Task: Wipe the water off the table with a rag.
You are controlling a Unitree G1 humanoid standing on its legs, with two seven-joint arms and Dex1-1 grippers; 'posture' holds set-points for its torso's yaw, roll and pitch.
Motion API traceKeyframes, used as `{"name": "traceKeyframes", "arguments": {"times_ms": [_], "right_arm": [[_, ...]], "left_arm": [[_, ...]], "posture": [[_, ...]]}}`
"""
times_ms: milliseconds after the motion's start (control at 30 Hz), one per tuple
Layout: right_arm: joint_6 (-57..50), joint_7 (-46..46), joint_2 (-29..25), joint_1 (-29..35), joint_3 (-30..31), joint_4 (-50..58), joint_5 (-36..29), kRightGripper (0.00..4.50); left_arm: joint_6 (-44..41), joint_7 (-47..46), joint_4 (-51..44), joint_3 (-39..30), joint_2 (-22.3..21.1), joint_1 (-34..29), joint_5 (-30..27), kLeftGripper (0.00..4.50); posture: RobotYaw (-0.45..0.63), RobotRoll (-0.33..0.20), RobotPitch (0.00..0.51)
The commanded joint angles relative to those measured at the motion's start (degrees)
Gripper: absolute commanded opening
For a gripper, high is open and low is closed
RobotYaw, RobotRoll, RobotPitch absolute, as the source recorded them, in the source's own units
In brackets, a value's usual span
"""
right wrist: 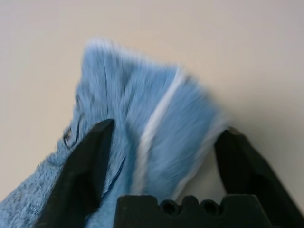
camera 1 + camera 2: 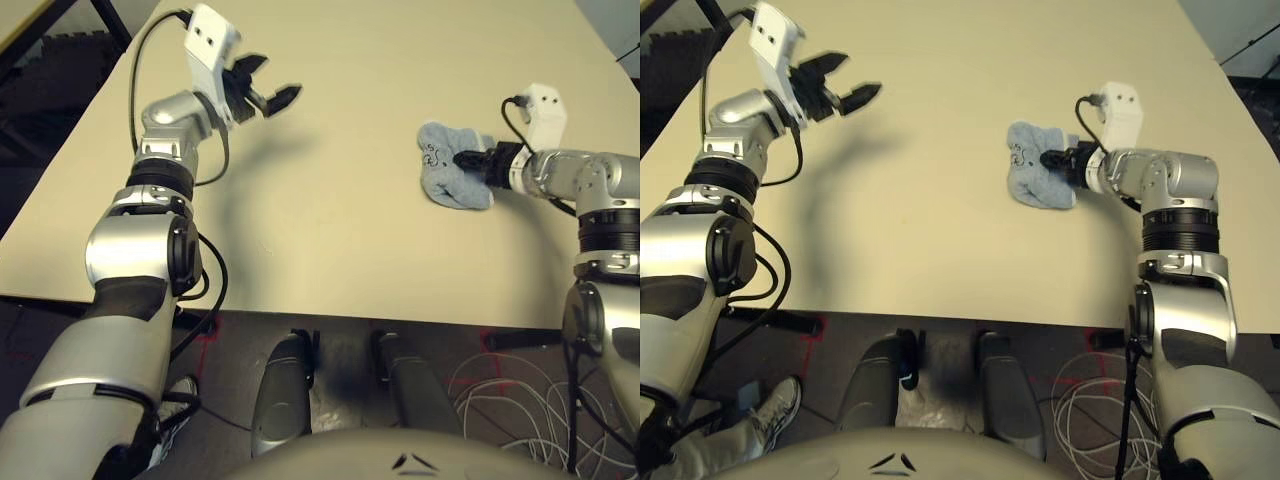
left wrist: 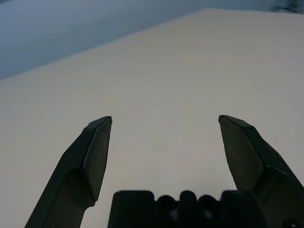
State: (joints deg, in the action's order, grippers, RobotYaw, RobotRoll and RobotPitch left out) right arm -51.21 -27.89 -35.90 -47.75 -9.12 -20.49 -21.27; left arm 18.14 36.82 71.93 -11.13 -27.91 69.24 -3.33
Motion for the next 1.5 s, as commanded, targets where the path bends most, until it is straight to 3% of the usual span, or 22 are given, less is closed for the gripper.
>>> {"name": "traceKeyframes", "arguments": {"times_ms": [33,167,367,533,633,733,800,867,1000,1100,1233,1500], "right_arm": [[3.8,3.0,-0.3,0.2,-5.5,2.8,-0.3,4.46],[16.3,6.4,0.3,1.5,-8.8,-1.7,2.5,4.46],[42.3,9.4,1.6,2.5,-11.3,-22.3,6.6,4.46],[48.1,9.9,1.6,0.4,-12.6,-32.1,5.7,4.46],[42.8,6.2,1.4,-2.8,-12.8,-31.6,3.4,4.46],[22.4,0.6,-0.1,-7.3,-12.9,-29.3,-2.1,4.46],[7.4,-5.6,-3.2,-11.3,-9.1,-29.0,-2.9,4.46],[-0.7,-12.4,-6.2,-14.6,-3.9,-29.9,-1.2,4.46],[-2.3,-21.5,-9.1,-18.5,5.2,-36.0,5.0,4.46],[0.3,-26.5,-9.4,-19.4,9.6,-41.4,9.2,4.46],[0.5,-29.6,-8.1,-19.9,9.3,-47.7,10.6,4.46],[-4.9,-30.6,-4.2,-22.0,4.0,-51.4,8.4,4.46]], "left_arm": [[3.8,-5.5,-1.0,-2.1,-0.8,-5.5,-1.1,4.50],[5.9,-10.4,-2.1,-3.2,-0.2,-11.3,-1.4,4.50],[7.6,-16.3,-2.1,-3.4,1.0,-17.0,-1.1,4.50],[7.8,-15.8,-2.3,-2.6,2.2,-17.0,-0.8,4.50],[7.5,-14.8,-2.2,-2.7,2.1,-15.9,-1.0,4.50],[6.1,-11.3,-1.7,-2.6,1.9,-13.7,-1.4,4.50],[3.0,-2.5,-1.4,-2.1,1.7,-10.0,-2.3,4.50],[-1.3,10.2,-1.3,-0.5,1.0,-5.8,-2.4,4.50],[-9.1,34.8,-1.6,5.7,-2.6,0.4,0.5,4.50],[-14.2,46.0,-1.5,9.2,-4.9,4.3,2.1,4.50],[-18.6,51.5,-1.1,11.8,-6.6,7.9,3.5,4.50],[-18.6,53.6,-2.2,12.5,-6.6,7.5,3.1,4.50]], "posture": [[-0.02,0.000,0.192],[-0.02,0.000,0.190],[0.00,0.000,0.195],[0.00,0.000,0.199],[-0.01,0.000,0.197],[-0.03,0.000,0.195],[-0.03,0.000,0.197],[-0.03,0.000,0.197],[-0.01,0.000,0.197],[0.00,0.000,0.196],[0.02,0.000,0.196],[0.05,0.000,0.202]]}}
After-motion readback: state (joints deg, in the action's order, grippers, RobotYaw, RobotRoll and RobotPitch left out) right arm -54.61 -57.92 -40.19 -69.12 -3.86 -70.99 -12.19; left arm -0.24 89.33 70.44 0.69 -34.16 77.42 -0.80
